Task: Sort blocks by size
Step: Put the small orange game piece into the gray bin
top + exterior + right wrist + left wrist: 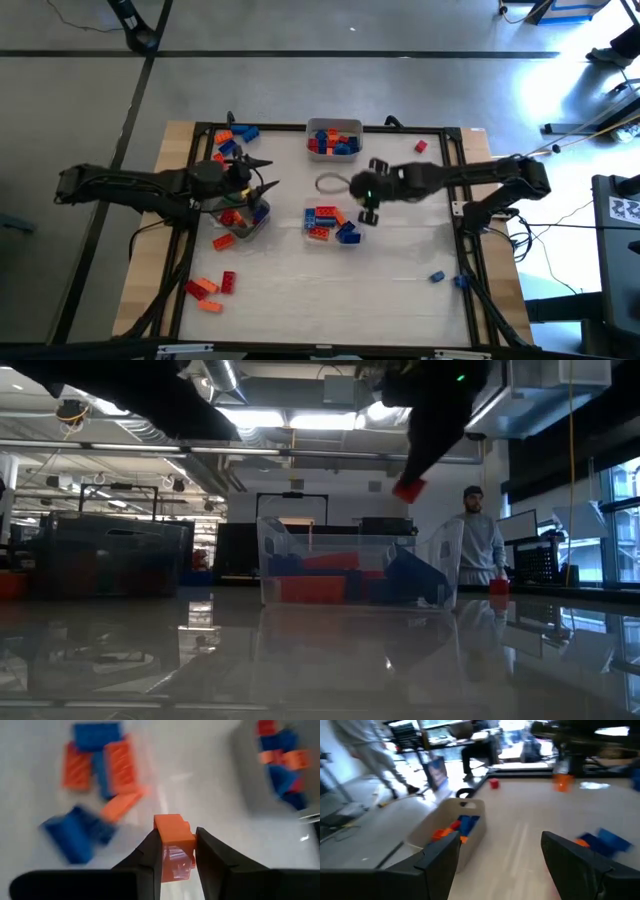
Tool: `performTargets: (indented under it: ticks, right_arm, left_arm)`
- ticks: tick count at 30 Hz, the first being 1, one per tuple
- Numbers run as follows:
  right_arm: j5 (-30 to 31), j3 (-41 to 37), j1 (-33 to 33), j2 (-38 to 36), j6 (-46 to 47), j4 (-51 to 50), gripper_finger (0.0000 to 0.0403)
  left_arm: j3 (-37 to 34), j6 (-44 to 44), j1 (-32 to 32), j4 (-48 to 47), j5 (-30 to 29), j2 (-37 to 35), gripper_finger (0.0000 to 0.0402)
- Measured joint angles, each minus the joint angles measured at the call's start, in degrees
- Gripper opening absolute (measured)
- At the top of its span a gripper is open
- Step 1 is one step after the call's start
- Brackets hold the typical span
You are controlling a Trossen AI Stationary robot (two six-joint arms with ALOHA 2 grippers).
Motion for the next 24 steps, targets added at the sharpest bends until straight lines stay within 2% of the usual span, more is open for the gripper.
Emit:
performTargets:
  ticks: [4,12,24]
  right_arm:
    - [0.03,-0.02,-6.55,0.00,-4.69,5.19,0.0088]
    - [-2.55,-0.06,-17.87,1.15,-9.70,18.01,0.0089]
    - [-6.69,-0.09,-27.10,7.02,-9.77,30.05,0.0089]
  left_arm:
    - [0.00,-0.95,0.07,-3.09,4.15,-1.86,0.0265]
    - [0.00,-0.93,0.09,-4.28,4.27,-2.84,0.0265]
    - [0.00,-0.91,0.07,-5.31,4.29,-2.85,0.0265]
